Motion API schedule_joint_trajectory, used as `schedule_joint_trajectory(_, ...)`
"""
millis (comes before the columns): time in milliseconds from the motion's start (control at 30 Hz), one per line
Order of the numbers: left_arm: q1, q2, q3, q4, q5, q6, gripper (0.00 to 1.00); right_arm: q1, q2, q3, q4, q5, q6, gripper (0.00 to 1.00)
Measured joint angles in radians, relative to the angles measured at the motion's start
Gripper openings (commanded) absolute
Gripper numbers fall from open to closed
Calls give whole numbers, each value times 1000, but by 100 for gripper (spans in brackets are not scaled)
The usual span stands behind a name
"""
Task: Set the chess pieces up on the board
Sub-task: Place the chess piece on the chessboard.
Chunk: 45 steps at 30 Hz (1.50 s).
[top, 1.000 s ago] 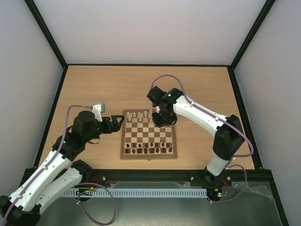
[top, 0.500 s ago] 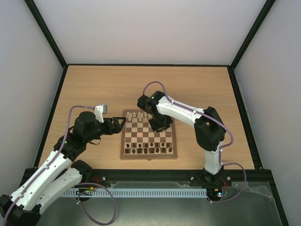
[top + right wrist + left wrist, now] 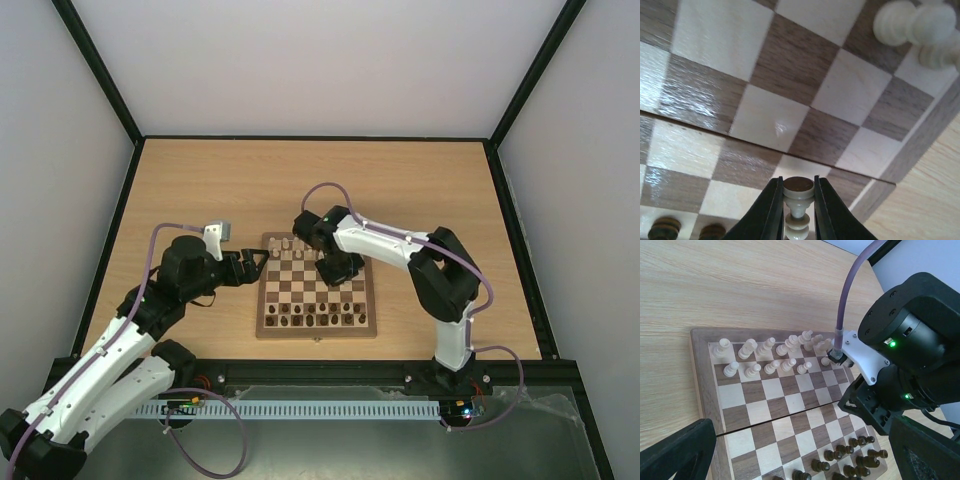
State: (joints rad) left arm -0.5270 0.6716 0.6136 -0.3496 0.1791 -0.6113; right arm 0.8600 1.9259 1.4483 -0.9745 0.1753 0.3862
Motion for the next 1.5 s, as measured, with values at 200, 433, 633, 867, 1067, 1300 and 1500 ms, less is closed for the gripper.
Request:
schedule_joint_trajectory(200,0,3,0,0,-2,0,98,18,-37,-41,127,9,-51,13)
schedule_joint_trajectory(433,0,-13,0,-1,-12,-1,98,23,-135,-107,281,-26,-117,16)
schedule_joint_trajectory(633,0,-11,0,-2,-23,-1,98,31,-138,-145,368,-64,-171,16)
schedule_joint_trajectory(867,0,-11,0,-2,-24,-6,98,54,-131,-166,429,-102,-218,17)
schedule_joint_trajectory(1067,0,-16,0,-11,-31,-16,98,64,-109,-166,457,-111,-236,17)
schedule_joint_trajectory(1300,0,-52,0,-27,-41,-26,98,64,-121,-151,472,-222,-217,23)
schedule_joint_trajectory(1500,0,-72,0,-34,-47,-33,98,64,-143,-82,472,-258,-218,22)
